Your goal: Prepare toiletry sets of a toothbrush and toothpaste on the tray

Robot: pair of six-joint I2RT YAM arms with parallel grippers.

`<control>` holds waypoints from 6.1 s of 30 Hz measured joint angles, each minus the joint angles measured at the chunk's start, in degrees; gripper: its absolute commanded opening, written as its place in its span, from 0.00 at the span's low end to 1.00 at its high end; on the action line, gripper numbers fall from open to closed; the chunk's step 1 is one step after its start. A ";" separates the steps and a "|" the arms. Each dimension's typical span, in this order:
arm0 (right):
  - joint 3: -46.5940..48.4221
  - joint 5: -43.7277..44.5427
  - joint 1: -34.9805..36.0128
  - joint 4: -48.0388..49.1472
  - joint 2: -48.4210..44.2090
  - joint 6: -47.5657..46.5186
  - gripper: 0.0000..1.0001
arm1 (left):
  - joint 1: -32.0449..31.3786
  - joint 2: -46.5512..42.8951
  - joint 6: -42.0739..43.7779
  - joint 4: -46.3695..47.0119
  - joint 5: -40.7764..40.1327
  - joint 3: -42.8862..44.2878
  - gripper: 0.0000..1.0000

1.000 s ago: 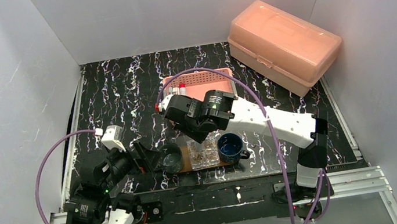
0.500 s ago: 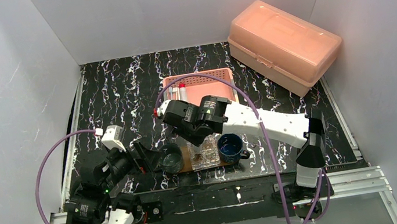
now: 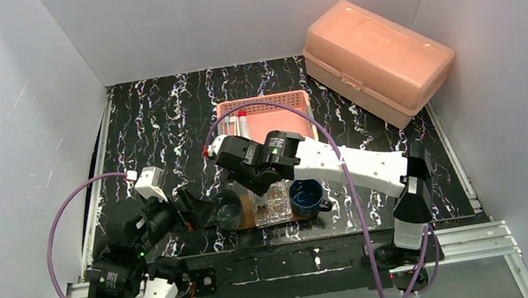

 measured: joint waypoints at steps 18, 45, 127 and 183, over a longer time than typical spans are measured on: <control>3.15 0.26 -0.33 0.90 0.00 0.46 0.52 | 0.00 0.04 -0.13 0.00 0.00 0.00 0.98; 6.58 -4.59 -21.09 17.75 5.84 2.16 0.62 | 0.00 0.94 -0.09 0.13 0.00 -0.02 0.98; -5.18 -1.01 -28.55 37.05 8.41 -0.79 0.21 | 0.00 1.57 0.09 0.46 0.39 -0.13 0.98; -22.05 -15.56 1.99 20.87 -31.23 -21.11 0.17 | 0.00 20.11 -19.61 2.93 27.34 13.22 0.98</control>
